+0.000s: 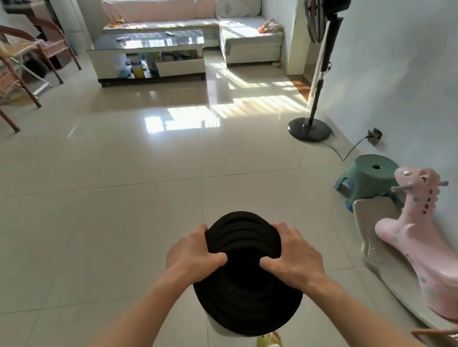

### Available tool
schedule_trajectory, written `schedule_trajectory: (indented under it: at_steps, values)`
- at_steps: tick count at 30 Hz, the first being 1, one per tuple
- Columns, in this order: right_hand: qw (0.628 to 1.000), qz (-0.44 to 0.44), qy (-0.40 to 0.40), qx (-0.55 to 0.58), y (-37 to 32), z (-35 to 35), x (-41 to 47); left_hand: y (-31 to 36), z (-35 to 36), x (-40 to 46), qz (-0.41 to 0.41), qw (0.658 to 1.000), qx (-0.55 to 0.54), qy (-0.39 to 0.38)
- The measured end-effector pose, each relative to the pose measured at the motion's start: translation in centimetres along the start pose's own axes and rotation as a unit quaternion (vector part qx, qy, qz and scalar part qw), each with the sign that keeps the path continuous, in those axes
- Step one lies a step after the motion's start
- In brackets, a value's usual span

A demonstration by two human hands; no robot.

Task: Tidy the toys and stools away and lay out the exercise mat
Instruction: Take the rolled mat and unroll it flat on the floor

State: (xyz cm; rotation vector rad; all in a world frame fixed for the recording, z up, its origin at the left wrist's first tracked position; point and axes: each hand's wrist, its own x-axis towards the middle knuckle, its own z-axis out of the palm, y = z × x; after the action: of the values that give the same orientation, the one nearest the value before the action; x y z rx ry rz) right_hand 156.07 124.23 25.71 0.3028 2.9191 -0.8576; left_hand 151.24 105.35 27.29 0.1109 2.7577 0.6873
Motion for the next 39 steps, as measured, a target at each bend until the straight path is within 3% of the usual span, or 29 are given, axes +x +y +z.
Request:
schedule_trajectory:
  at_steps: [15,29,39]
  values:
    - [0.995,-0.051,-0.076,-0.037,-2.5,-2.0,24.5,1.5,-4.2,20.7,-0.068,0.997,-0.035,0.000]
    - [0.998,0.007,0.053,-0.044,-10.8,1.9,37.5,-4.2,-11.0,36.7,0.058,0.995,0.017,0.078]
    - [0.988,-0.075,0.129,-0.038,-10.5,3.6,50.3,-3.9,-11.6,46.8,0.063,0.975,0.039,0.212]
